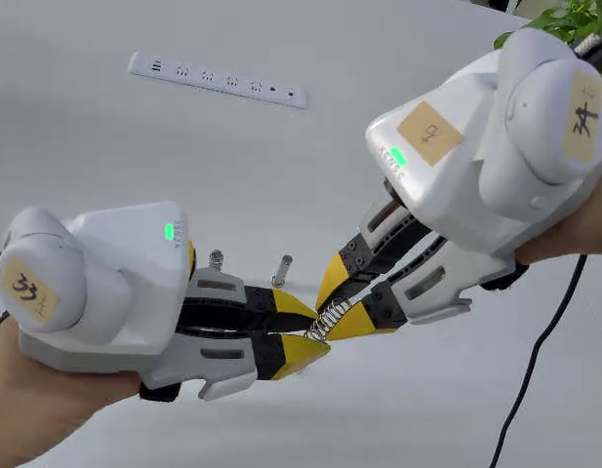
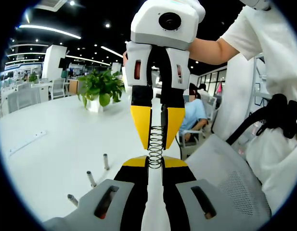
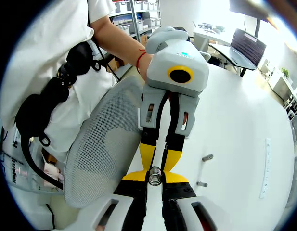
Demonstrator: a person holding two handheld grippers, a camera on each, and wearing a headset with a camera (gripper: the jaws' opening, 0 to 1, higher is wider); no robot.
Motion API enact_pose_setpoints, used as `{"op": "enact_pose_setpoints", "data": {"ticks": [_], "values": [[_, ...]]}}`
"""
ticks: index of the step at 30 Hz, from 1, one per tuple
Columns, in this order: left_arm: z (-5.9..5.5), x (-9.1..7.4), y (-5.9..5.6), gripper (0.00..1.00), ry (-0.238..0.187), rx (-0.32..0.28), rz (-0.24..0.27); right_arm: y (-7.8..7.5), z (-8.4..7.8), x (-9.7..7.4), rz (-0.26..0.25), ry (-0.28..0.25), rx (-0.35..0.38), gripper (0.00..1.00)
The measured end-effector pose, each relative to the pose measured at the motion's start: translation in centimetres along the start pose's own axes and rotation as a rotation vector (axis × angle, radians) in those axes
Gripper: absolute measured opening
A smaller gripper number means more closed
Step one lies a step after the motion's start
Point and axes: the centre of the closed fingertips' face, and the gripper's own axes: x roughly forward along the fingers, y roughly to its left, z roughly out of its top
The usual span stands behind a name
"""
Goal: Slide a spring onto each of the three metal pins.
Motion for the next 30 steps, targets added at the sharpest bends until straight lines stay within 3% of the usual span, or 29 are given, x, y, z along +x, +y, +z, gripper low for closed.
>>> {"op": "enact_pose_setpoints", "data": {"ticks": [16, 30], "values": [[-0.7, -0.3, 0.0, 0.08, 0.014, 0.03, 0.008, 0.1, 0.3, 0.4, -0.001, -0.006, 0.009, 0.06], [-1.9, -2.1, 1.3, 0.27, 0.036, 0.032, 0.085, -0.8, 0.1, 0.0, -0.039, -0.009, 0.037, 0.06]]}}
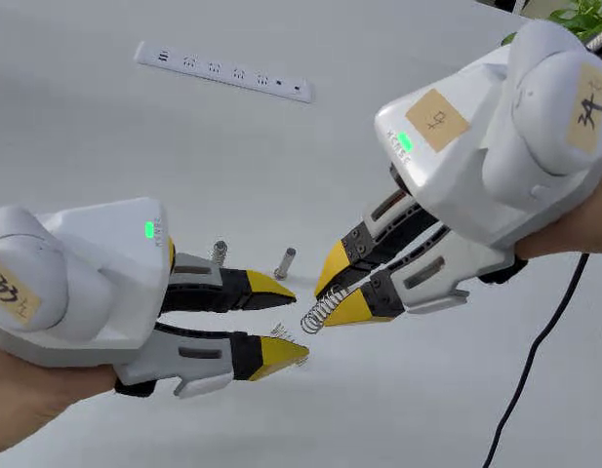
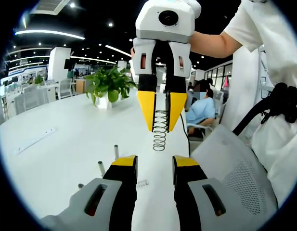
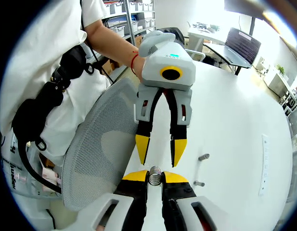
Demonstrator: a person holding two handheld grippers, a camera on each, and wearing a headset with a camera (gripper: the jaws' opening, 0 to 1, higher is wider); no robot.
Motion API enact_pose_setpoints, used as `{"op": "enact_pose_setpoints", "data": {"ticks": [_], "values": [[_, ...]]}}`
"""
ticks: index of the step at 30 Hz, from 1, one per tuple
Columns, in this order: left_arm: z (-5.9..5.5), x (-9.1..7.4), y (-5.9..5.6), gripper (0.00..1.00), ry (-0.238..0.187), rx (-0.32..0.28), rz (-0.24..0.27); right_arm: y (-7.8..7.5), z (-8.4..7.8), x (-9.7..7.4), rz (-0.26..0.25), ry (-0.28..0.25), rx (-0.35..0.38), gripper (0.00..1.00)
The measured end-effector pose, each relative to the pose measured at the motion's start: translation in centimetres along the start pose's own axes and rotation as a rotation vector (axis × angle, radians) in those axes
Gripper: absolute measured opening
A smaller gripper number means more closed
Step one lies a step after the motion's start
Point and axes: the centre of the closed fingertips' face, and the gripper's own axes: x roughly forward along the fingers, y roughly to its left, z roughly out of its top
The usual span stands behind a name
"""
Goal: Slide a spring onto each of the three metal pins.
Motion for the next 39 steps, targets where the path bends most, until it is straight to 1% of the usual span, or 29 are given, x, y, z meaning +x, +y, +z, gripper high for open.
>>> {"op": "enact_pose_setpoints", "data": {"ticks": [2, 4, 6, 8, 11, 12, 13, 16, 17, 18, 20, 21, 23, 24, 26, 27, 28, 31, 34, 36, 39], "values": [[-0.3, -0.5, 0.4, 0.3, 0.003, -0.004, 0.017, -0.3, -0.2, -0.1, -0.011, 0.003, 0.007, 0.06], [-0.4, -1.0, 0.5, 0.34, -0.002, 0.01, 0.024, -0.6, -0.2, -0.2, -0.02, 0.0, 0.019, 0.06], [-0.8, -1.5, 1.0, 0.39, 0.006, 0.01, 0.047, -0.9, -0.4, -0.3, -0.034, 0.002, 0.028, 0.06], [-1.1, -1.9, 1.2, 0.45, 0.011, 0.017, 0.054, -1.2, -0.6, -0.4, -0.045, 0.005, 0.038, 0.06], [-1.6, -2.7, 1.6, 0.48, 0.022, 0.015, 0.063, -1.9, -0.8, -0.5, -0.064, 0.01, 0.055, 0.06], [-1.7, -2.9, 1.8, 0.5, 0.023, 0.021, 0.071, -2.1, -0.9, -0.5, -0.073, 0.012, 0.061, 0.06], [-1.8, -3.1, 2.1, 0.55, 0.025, 0.031, 0.082, -2.3, -1.0, -0.5, -0.079, 0.014, 0.067, 0.06], [-2.1, -3.7, 2.6, 0.63, 0.034, 0.027, 0.097, -2.9, -1.4, -0.5, -0.097, 0.022, 0.084, 0.06], [-2.1, -3.9, 2.9, 0.67, 0.029, 0.046, 0.108, -3.2, -1.6, -0.5, -0.106, 0.027, 0.093, 0.06], [-2.2, -4.1, 2.9, 0.71, 0.029, 0.05, 0.11, -3.4, -1.7, -0.5, -0.109, 0.03, 0.099, 0.06], [-2.3, -4.3, 3.2, 0.76, 0.031, 0.049, 0.115, -3.8, -2.0, -0.6, -0.122, 0.034, 0.113, 0.06], [-2.3, -4.5, 3.3, 0.8, 0.026, 0.065, 0.12, -4.0, -2.1, -0.6, -0.128, 0.036, 0.118, 0.06], [-2.5, -4.7, 3.6, 0.85, 0.025, 0.05, 0.121, -4.4, -2.3, -0.7, -0.137, 0.04, 0.128, 0.06], [-2.8, -4.9, 3.9, 0.86, 0.035, 0.046, 0.125, -4.7, -2.4, -0.7, -0.145, 0.042, 0.14, 0.06], [-3.0, -5.1, 4.0, 0.91, 0.034, 0.058, 0.127, -5.1, -2.6, -0.7, -0.15, 0.044, 0.146, 0.06], [-3.2, -5.2, 4.2, 0.93, 0.038, 0.052, 0.127, -5.4, -2.7, -0.7, -0.159, 0.046, 0.155, 0.06], [-3.3, -5.3, 4.3, 0.94, 0.041, 0.045, 0.127, -5.7, -2.8, -0.7, -0.166, 0.049, 0.161, 0.06], [-3.5, -5.5, 4.4, 0.99, 0.032, 0.045, 0.124, -6.5, -3.2, -0.5, -0.179, 0.056, 0.177, 0.06], [-3.8, -5.8, 4.6, 0.99, 0.028, 0.037, 0.122, -7.6, -3.6, -0.1, -0.193, 0.064, 0.197, 0.06], [-4.2, -5.9, 4.8, 0.99, 0.036, 0.031, 0.123, -8.4, -3.9, 0.2, -0.202, 0.068, 0.209, 0.06], [-4.4, -6.0, 4.9, 0.99, 0.035, 0.028, 0.125, -9.3, -4.2, 0.6, -0.212, 0.074, 0.217, 0.07]]}}
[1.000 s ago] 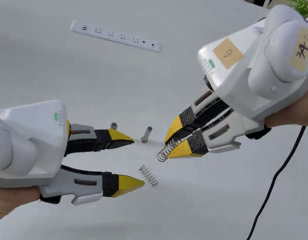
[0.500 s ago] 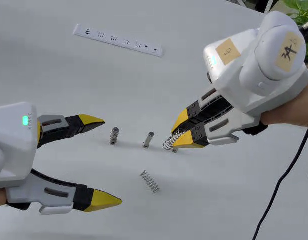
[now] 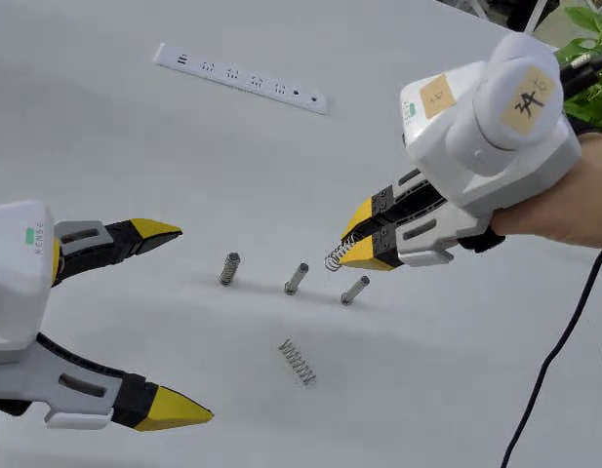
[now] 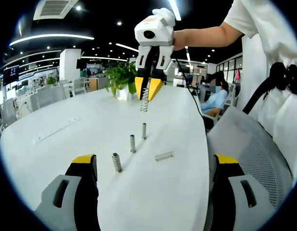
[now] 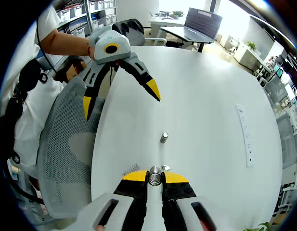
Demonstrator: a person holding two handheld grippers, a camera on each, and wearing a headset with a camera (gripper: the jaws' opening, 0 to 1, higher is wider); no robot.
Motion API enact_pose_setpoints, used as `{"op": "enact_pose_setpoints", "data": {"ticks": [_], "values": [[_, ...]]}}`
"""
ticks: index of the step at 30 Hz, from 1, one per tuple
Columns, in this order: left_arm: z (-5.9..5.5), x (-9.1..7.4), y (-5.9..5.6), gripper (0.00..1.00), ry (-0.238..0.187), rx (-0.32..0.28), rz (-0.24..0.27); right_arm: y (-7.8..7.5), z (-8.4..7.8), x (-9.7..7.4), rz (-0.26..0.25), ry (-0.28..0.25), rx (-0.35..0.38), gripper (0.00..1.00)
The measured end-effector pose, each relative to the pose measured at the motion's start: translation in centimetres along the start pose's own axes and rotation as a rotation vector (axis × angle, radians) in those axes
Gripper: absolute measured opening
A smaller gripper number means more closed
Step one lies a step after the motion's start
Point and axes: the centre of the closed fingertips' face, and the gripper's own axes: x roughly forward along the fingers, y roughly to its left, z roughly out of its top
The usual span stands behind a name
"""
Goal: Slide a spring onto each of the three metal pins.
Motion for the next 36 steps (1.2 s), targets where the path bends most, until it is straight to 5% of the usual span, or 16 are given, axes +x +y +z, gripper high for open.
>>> {"op": "enact_pose_setpoints", "data": {"ticks": [15, 36], "values": [[-0.5, -0.1, 0.6, 0.99, -0.03, -0.048, 0.017, -2.2, -1.7, 4.2, -0.006, 0.049, 0.039, 0.07], [-0.9, -0.2, 0.8, 0.99, -0.046, -0.078, 0.023, -2.3, -2.4, 6.0, 0.013, 0.079, 0.043, 0.06]]}}
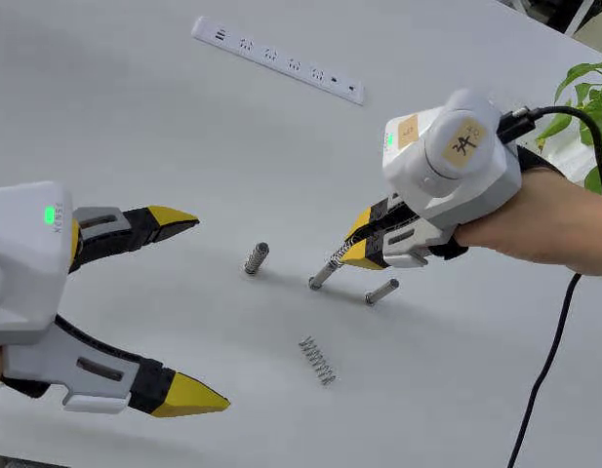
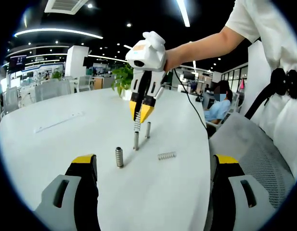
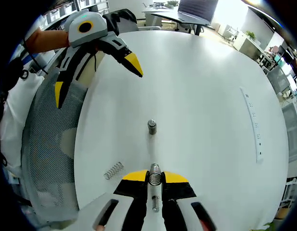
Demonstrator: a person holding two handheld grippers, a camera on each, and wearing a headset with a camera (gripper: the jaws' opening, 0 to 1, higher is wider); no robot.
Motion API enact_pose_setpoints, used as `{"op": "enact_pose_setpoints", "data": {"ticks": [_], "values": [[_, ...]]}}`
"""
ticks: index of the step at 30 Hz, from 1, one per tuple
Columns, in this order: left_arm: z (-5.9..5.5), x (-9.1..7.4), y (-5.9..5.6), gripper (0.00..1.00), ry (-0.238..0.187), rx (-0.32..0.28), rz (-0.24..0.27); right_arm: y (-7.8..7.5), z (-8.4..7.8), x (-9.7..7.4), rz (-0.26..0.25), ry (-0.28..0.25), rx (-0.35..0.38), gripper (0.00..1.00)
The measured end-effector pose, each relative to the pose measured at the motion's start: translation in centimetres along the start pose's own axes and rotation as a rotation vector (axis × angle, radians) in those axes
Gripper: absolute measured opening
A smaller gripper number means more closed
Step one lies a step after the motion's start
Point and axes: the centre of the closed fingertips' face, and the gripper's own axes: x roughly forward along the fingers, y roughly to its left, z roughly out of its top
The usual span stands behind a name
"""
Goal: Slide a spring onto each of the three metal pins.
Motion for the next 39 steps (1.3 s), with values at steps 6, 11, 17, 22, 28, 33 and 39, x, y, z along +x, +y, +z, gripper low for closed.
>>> {"op": "enact_pose_setpoints", "data": {"ticks": [6, 11, 17, 22, 28, 33, 39], "values": [[-0.1, 0.0, 0.0, 0.99, 0.0, -0.003, -0.001, 0.0, -0.1, 0.3, 0.005, 0.003, 0.001, 0.06], [-0.2, 0.0, -0.1, 0.99, 0.002, -0.007, -0.004, 0.0, -0.3, 0.6, 0.011, 0.01, 0.004, 0.06], [-0.4, 0.0, -0.2, 0.99, 0.003, -0.01, -0.005, 0.0, -0.3, 1.0, 0.015, 0.01, 0.006, 0.06], [-0.5, 0.0, -0.1, 0.99, 0.001, -0.014, -0.003, 0.0, -0.4, 1.5, 0.019, 0.012, 0.008, 0.07], [-0.6, -0.1, -0.1, 0.99, 0.004, -0.018, -0.006, 0.0, -0.4, 2.2, 0.024, 0.014, 0.006, 0.07], [-0.7, 0.0, 0.0, 0.99, 0.004, -0.02, -0.007, 0.1, -0.4, 2.7, 0.028, 0.016, 0.007, 0.07], [-0.8, 0.0, 0.0, 0.99, 0.007, -0.021, -0.009, 0.4, -0.4, 3.3, 0.029, 0.013, 0.007, 0.07]]}}
